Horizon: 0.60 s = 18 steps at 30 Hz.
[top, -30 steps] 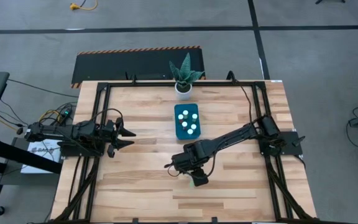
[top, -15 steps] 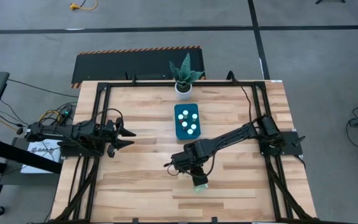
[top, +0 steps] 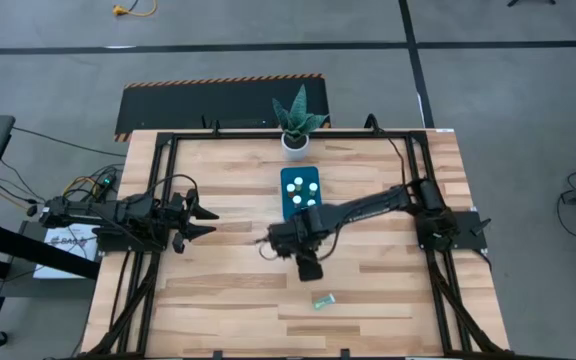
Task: Pick and place pill bottles into a basket
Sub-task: Put the yellow pill bottle into the blue bin
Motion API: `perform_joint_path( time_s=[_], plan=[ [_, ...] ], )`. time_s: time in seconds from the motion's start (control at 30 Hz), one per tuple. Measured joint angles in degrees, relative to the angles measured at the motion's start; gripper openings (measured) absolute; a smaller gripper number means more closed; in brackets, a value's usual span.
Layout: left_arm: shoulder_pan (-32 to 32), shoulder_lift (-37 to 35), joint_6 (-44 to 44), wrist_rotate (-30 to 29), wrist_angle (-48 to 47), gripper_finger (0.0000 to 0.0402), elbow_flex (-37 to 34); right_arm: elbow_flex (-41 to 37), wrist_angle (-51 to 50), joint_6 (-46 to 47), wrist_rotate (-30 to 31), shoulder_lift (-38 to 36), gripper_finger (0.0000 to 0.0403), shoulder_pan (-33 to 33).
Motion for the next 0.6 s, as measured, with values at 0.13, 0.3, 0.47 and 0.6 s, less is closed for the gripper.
perform_joint_path(
  time_s=[0.13, 0.3, 0.47, 0.6],
  plan=[
    [0.01, 0.00, 0.00, 0.00, 0.00, 0.0170, -0.01, 5.13, -1.72, -1.86, -0.02, -0.04, 0.0097, -3.43],
    [-0.01, 0.00, 0.00, 0.00, 0.00, 0.0170, -0.01, 11.37, -3.01, -2.62, 0.02, -0.07, 0.0109, -8.18],
    [-0.01, 0.00, -0.01, 0.00, 0.00, 0.0170, -0.01, 14.57, -3.66, -3.39, 0.09, -0.09, 0.0117, -12.87],
    [-0.01, 0.00, 0.00, 0.00, 0.00, 0.0170, -0.01, 14.62, -6.33, -5.75, 0.30, -0.09, 0.0104, -15.60]
  ],
)
